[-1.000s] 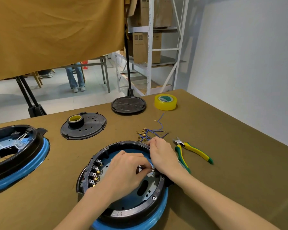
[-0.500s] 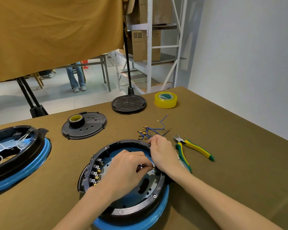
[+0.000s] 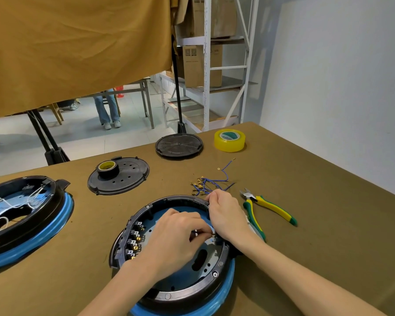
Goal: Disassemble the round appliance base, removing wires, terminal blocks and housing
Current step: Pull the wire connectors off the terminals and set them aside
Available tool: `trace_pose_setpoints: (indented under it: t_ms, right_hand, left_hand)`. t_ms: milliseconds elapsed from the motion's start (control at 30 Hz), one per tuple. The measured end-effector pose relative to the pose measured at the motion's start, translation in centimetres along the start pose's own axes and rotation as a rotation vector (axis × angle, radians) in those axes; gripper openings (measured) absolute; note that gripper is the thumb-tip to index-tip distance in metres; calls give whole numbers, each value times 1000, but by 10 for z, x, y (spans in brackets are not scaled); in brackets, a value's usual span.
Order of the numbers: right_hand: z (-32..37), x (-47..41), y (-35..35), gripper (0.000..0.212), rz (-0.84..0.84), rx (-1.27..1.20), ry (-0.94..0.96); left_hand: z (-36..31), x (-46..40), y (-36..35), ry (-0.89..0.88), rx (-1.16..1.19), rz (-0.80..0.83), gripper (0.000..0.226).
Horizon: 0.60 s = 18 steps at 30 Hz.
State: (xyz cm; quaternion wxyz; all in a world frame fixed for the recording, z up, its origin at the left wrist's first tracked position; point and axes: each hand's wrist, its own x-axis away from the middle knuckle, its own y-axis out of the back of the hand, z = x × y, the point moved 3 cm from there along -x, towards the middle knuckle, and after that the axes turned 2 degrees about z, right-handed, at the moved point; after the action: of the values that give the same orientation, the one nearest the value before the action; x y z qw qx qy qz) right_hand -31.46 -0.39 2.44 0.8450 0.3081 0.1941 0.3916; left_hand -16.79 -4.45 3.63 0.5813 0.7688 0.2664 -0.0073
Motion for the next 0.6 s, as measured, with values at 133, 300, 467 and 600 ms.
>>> trace_pose_setpoints:
  t_ms: [133,300,467,600]
  right_hand:
    - [0,0,0,38,-3,4,1]
    - [0,0,-1,38,-10,-4,5]
    - [-1,-1,-1,38,-7,-2,-2]
    - [-2,-1,-2,38,-6,-4,-9]
  left_hand:
    - [0,1,1,-19,-24,-5,8]
    - [1,2,1,23,43,15,7]
    - [0,2,0,1,-2,-11,10]
    - [-1,1,1,-19,-18,-14,10]
